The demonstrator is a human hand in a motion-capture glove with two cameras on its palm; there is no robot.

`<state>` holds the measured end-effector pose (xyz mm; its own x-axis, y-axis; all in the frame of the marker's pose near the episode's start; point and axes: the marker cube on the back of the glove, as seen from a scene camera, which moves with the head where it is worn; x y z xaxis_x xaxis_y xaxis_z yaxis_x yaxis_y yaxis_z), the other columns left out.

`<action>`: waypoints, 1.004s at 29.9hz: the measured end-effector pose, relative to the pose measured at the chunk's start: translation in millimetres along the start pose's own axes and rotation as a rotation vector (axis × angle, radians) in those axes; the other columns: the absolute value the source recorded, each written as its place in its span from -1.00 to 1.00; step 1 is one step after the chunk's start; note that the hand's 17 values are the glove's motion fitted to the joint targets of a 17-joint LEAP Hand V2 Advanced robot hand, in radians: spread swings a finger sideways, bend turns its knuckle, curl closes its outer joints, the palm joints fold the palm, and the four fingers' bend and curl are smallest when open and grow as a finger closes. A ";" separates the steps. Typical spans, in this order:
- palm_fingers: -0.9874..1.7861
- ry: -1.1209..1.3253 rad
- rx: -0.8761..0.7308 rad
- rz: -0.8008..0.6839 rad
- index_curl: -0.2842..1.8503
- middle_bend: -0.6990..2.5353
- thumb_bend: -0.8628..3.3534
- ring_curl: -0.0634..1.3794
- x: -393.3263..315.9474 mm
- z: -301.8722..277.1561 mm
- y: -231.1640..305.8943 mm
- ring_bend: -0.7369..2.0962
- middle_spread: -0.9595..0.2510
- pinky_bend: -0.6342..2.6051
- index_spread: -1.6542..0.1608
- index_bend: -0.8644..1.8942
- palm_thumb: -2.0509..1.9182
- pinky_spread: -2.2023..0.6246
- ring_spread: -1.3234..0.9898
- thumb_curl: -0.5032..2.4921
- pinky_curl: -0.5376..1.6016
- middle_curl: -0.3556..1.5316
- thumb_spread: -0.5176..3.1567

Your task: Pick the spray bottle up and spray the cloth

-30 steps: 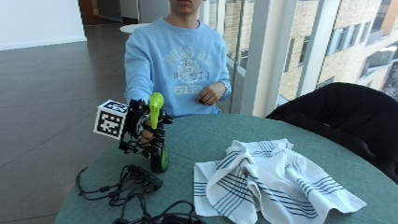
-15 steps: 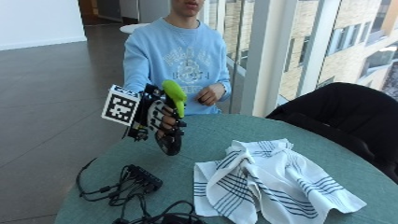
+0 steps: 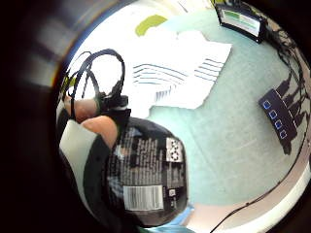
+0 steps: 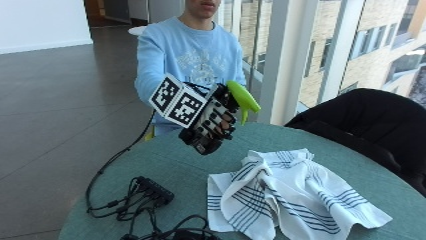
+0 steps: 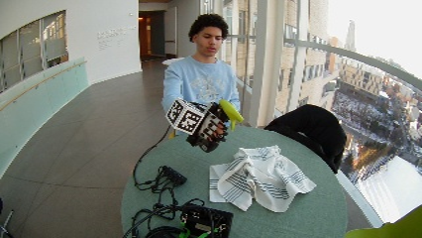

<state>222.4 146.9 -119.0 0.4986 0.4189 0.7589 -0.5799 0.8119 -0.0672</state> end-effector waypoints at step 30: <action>0.57 0.114 -0.147 0.078 -0.29 -0.28 -0.60 -0.37 -8.5 16.1 -4.4 -0.10 0.47 -0.50 0.58 -0.25 0.49 0.65 0.10 -0.29 -0.24 -0.13 -0.26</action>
<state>210.3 133.2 -114.7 0.5301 0.5194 0.6703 -0.5232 0.8224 -0.2235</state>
